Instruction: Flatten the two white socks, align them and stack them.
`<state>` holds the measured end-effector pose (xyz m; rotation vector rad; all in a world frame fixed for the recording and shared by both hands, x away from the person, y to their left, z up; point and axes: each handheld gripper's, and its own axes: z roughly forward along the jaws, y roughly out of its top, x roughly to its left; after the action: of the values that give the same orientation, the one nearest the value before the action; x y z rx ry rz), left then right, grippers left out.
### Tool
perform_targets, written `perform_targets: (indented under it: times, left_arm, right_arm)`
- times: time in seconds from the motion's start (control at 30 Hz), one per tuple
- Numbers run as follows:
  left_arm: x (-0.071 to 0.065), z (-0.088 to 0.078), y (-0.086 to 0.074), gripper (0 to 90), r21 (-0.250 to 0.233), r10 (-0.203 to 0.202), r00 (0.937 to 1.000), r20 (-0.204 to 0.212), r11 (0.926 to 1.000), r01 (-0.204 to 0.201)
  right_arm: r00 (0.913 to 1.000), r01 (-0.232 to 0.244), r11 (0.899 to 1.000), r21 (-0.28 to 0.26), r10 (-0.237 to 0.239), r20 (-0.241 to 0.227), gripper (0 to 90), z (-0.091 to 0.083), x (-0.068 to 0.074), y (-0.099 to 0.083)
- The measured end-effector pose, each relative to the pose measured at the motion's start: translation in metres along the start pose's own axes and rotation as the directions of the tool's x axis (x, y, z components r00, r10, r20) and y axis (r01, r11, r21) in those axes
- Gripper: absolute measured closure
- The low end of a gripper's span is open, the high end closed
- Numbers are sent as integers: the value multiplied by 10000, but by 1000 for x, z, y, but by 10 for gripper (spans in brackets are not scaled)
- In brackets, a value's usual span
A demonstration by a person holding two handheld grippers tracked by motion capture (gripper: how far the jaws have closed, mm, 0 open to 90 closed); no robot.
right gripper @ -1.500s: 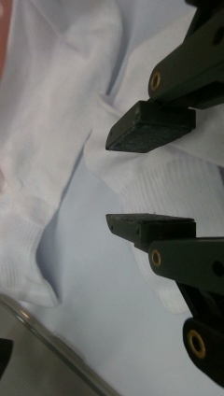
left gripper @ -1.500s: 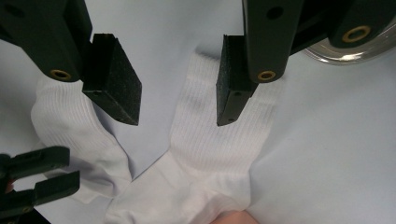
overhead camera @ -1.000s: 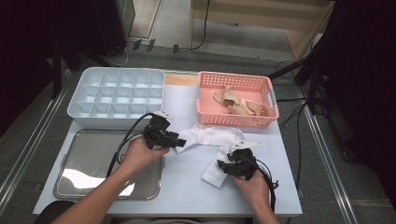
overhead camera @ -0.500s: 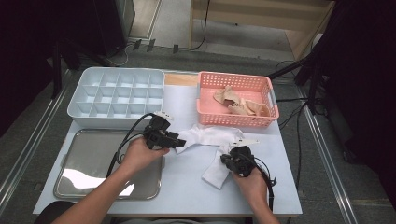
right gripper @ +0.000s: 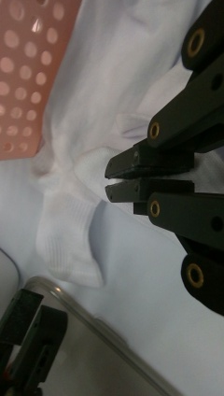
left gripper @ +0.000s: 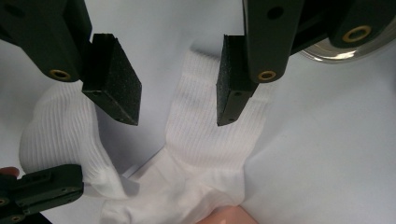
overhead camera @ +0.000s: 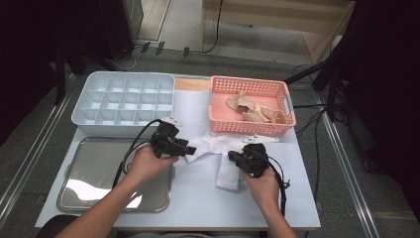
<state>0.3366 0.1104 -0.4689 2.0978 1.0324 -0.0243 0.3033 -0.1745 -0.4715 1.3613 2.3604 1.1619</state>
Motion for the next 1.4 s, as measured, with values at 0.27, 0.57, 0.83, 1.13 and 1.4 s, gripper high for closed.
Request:
perform_targets:
  times: [0.27,0.57,0.83,1.13,1.4]
  left_arm:
    - [1,-3,0,515,-101,-68,10000,-48,9999,68]
    - [2,-2,-2,516,-48,-29,10000,-75,10000,29]
    - [-6,8,-3,515,172,161,9999,16,9997,-162]
    - [-19,18,-1,494,114,244,9990,379,9996,-248]
    - [-27,32,2,426,183,465,9981,401,9987,-473]
  right_arm:
    - [9994,-227,9983,-542,212,-279,879,16,1,29]
    - [9998,-201,9998,67,201,41,866,49,-5,31]
    - [9998,-176,9990,404,174,63,704,54,-9,27]
    - [9998,-111,9998,-186,108,-182,684,14,-13,27]
    - [9991,-253,9997,-66,255,337,688,-10,-27,4]
